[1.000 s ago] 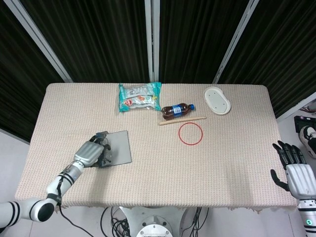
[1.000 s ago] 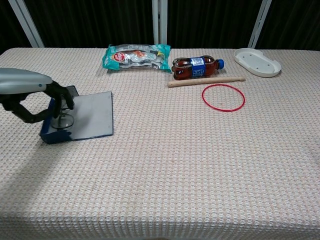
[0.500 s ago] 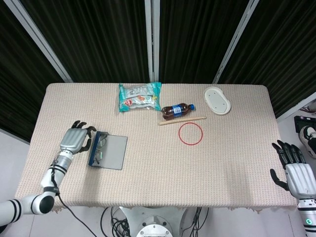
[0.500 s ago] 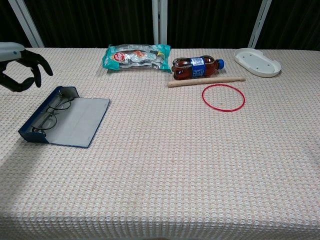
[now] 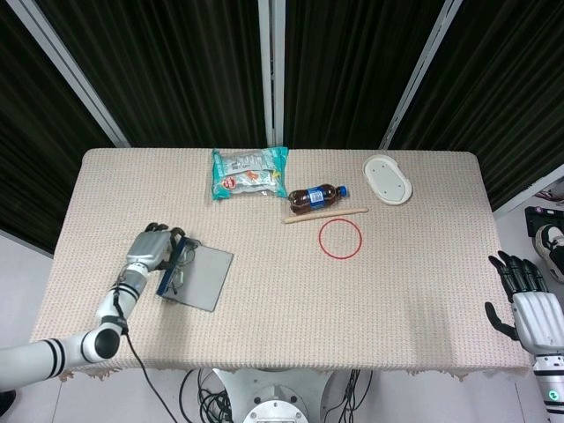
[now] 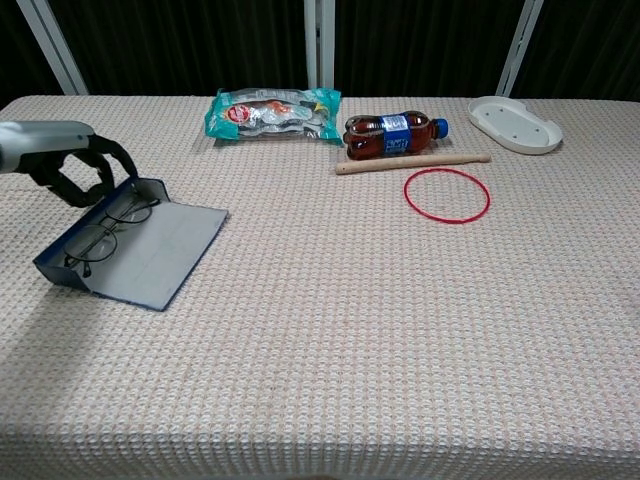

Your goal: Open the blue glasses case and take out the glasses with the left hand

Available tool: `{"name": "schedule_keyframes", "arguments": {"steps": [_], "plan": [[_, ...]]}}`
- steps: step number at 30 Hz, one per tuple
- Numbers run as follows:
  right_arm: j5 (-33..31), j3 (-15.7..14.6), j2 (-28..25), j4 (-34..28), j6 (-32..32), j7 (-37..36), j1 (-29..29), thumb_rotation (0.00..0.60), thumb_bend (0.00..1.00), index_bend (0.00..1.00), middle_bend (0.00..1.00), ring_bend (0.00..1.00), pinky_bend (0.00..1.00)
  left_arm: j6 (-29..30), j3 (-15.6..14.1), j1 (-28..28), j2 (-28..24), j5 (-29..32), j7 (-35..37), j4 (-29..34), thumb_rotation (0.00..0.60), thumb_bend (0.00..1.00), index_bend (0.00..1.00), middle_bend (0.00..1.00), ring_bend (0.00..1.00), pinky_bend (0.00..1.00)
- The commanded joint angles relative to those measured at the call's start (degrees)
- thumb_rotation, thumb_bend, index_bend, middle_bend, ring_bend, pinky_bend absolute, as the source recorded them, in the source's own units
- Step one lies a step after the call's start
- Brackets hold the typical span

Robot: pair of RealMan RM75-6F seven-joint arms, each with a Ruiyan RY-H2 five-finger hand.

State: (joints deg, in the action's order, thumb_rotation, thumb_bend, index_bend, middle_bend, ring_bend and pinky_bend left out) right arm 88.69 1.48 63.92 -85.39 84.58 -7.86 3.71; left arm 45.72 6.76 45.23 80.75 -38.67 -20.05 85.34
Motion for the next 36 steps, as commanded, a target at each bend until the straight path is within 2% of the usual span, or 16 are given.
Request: {"name": "schedule_keyframes", "arguments": {"steps": [1,12,18,24,36], "plan": [[-0.01,-0.04,0.02,0.04,-0.12,0.03,0.03,0.600,0.36,0.00,0.05,0.00,0.00,-1.29,0.54,0.82,0.35,-2.82,1.17,2.44,0.600,0.58,0.22,0.40,0.10,0.00],[-0.10,0.05,0.01,-0.12,-0.56,0.22,0.31,0.600,0.36,0.00,0.05,0.00,0.00,-0.83,-1.88,2.43,1.13,-14.60,-0.38,10.51,0.600,0.57,0.22,0.40,0.10,0.00],[0.05,0.17,-0.03,-0.14,-0.74,0.18,0.61,0.600,0.36,0.00,0.05,0.00,0.00,4.73,-4.42,1.07,0.67,-20.76,-4.40,10.52,0.600,0.52,0.16,0.31,0.09,0.00],[0.17,0.13,0.21,0.00,-1.00,0.00,0.85,0.600,0.36,0.00,0.05,0.00,0.00,5.62,-5.84,0.24,0.83,-19.70,-6.47,9.67,0.600,0.47,0.16,0.28,0.07,0.00],[-0.02,0.30,0.15,0.06,-0.99,-0.09,0.98,0.600,0.36,0.00,0.05,0.00,0.00,9.32,-7.02,-1.61,2.86,-20.97,-9.45,8.04,0.600,0.41,0.31,0.31,0.10,0.00]]}}
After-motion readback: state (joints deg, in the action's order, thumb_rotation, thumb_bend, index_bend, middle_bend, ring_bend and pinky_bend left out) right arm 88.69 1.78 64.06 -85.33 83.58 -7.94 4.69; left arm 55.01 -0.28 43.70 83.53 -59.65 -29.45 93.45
